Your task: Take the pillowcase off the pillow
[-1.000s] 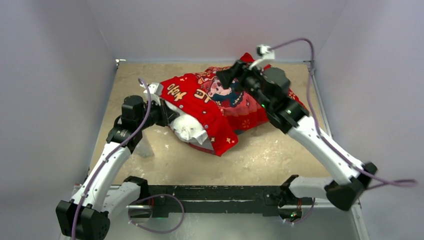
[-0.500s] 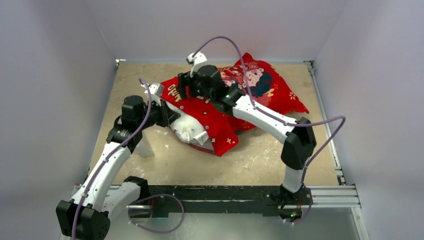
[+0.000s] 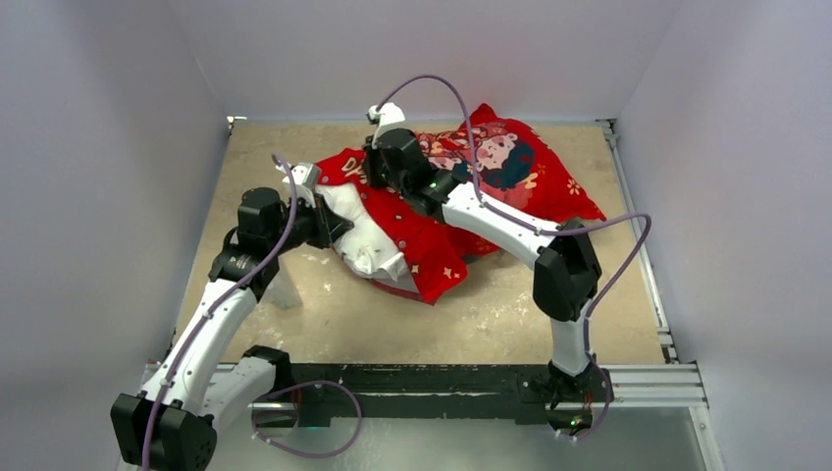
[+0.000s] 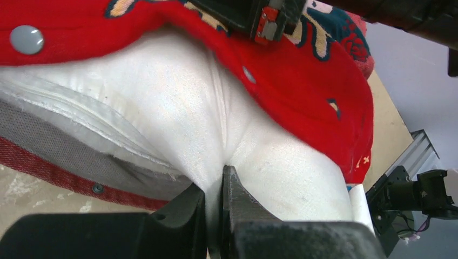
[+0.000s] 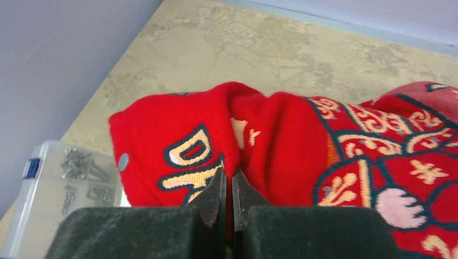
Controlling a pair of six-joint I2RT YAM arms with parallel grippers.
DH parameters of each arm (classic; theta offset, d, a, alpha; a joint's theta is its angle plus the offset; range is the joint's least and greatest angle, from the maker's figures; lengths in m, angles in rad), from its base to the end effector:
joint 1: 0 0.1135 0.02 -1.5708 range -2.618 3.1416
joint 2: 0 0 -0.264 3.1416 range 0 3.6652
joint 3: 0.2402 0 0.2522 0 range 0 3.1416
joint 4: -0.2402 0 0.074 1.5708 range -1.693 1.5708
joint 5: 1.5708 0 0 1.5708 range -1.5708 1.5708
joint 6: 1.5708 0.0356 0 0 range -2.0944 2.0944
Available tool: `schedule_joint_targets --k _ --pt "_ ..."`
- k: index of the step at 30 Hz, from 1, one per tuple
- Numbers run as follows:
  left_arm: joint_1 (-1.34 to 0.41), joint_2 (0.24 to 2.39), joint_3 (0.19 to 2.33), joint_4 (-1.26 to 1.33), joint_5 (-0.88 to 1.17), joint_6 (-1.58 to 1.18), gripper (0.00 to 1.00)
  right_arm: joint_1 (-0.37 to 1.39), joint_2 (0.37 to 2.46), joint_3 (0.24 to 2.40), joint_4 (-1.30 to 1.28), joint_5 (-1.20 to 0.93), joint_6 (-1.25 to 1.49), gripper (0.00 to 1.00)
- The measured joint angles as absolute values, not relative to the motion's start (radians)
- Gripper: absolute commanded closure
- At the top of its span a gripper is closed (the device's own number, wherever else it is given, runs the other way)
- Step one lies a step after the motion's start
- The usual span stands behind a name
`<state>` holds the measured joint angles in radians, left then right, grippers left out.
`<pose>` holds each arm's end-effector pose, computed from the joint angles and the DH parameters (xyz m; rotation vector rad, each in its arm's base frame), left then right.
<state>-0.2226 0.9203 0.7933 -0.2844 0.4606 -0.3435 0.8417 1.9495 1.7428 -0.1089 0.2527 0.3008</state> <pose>0.1991 -0.0613 0.3097 0.1862 2.0210 -0.8185 0.3216 0.3467 0.3336 -0.3397 1.8822 0.5435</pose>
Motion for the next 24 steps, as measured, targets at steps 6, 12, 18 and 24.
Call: schedule_joint_targets --k 6,12,18,24 --pt "-0.223 0.870 0.783 -0.249 0.519 -0.329 1.00 0.677 1.900 1.694 -0.101 0.334 0.419 1.00" --pt "-0.223 0.805 0.759 -0.173 0.634 -0.330 1.00 0.452 1.800 1.596 -0.115 0.418 0.511 1.00" --pt "-0.223 0.758 0.738 -0.121 0.696 -0.330 1.00 0.403 1.707 1.497 -0.117 0.428 0.615 1.00" --pt "-0.223 0.744 0.738 -0.130 0.685 -0.329 1.00 0.385 1.578 1.285 -0.016 0.338 0.622 0.91"
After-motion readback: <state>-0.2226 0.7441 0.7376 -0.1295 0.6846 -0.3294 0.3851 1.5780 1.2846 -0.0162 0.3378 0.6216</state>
